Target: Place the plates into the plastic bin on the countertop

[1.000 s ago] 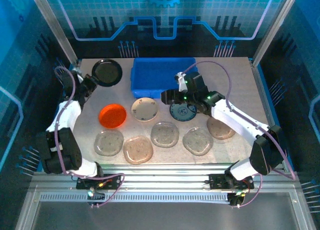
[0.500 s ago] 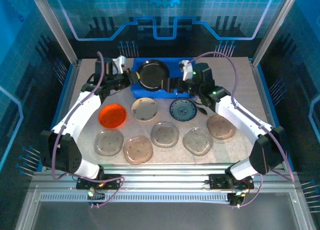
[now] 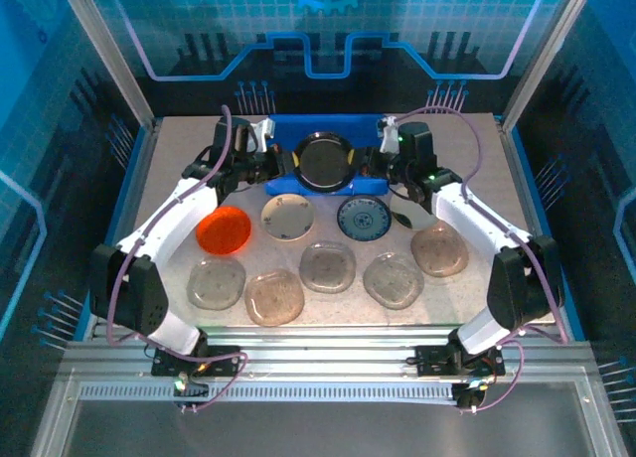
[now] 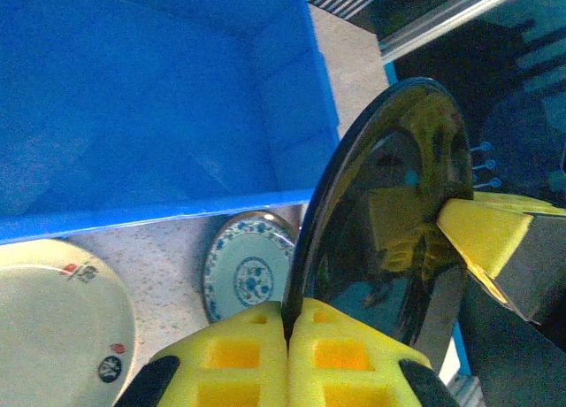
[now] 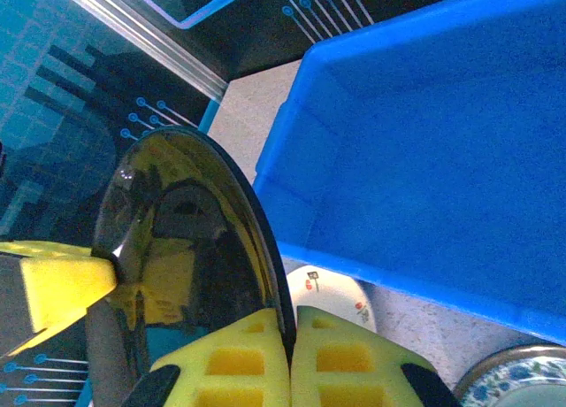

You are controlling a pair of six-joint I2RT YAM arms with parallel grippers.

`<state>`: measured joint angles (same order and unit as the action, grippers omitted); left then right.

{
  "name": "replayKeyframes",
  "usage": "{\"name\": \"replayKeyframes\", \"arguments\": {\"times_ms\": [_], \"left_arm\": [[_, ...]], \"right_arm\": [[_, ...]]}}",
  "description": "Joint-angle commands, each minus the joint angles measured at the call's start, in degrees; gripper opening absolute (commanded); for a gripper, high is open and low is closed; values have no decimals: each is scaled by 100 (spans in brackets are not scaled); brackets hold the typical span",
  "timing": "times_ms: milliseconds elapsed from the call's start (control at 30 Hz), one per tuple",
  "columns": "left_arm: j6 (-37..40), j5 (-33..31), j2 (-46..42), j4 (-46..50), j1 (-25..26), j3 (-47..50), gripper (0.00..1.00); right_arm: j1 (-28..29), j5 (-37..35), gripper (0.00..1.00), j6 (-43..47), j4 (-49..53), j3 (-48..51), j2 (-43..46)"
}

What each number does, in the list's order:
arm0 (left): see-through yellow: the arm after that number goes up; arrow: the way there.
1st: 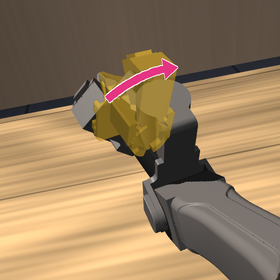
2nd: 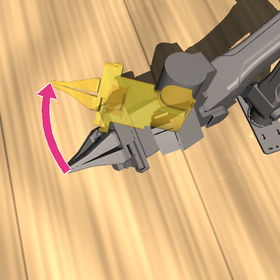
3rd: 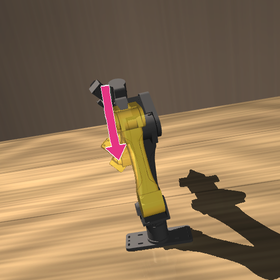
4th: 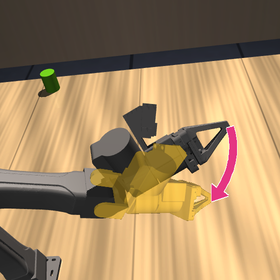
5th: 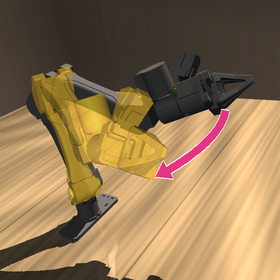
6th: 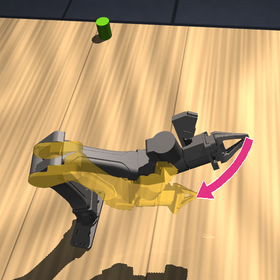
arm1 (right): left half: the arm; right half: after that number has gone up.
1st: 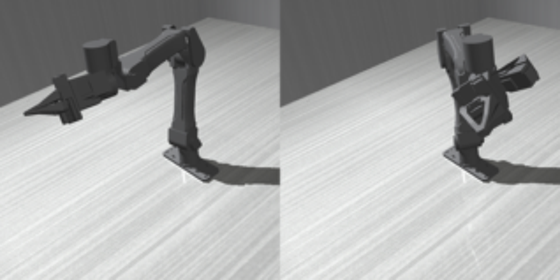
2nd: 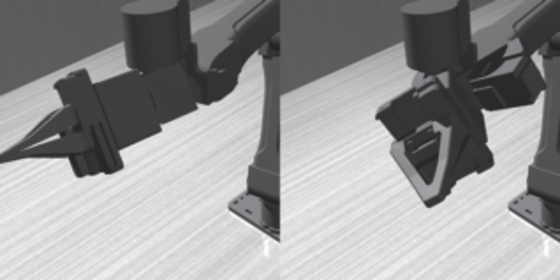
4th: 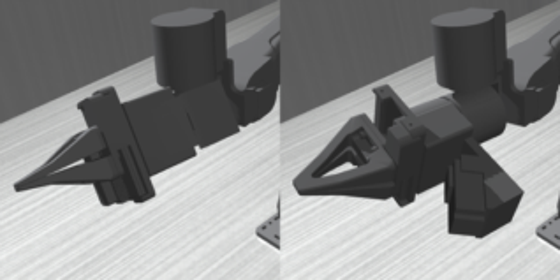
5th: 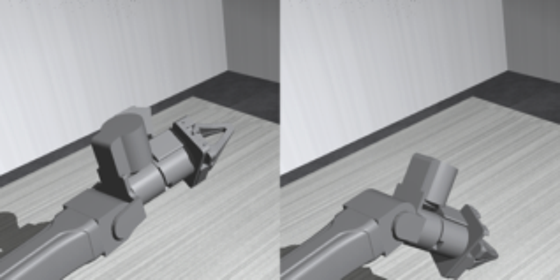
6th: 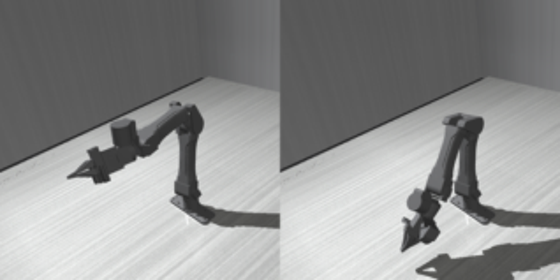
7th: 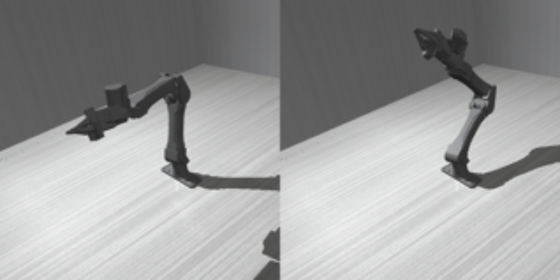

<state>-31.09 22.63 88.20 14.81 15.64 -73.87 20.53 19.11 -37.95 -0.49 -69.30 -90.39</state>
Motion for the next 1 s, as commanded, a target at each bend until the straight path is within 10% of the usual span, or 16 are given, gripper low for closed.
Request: {"name": "replayKeyframes", "arguments": {"times_ms": [0,100,267,967], "left_arm": [[19,45,31,-76,19,-256,0],[59,-241,1,-5,-32,-214,0],[-100,-581,-199,-30,-368,84,97],[147,-1155,-2113,456,-827,1323,99]], "right_arm": [[3,333,0,-257,-291,-198,-234],[-47,353,0,-482,-508,-280,-450],[-103,321,0,-802,-555,-700,-895],[165,-744,0,-892,1509,-4002,-3838]]}}
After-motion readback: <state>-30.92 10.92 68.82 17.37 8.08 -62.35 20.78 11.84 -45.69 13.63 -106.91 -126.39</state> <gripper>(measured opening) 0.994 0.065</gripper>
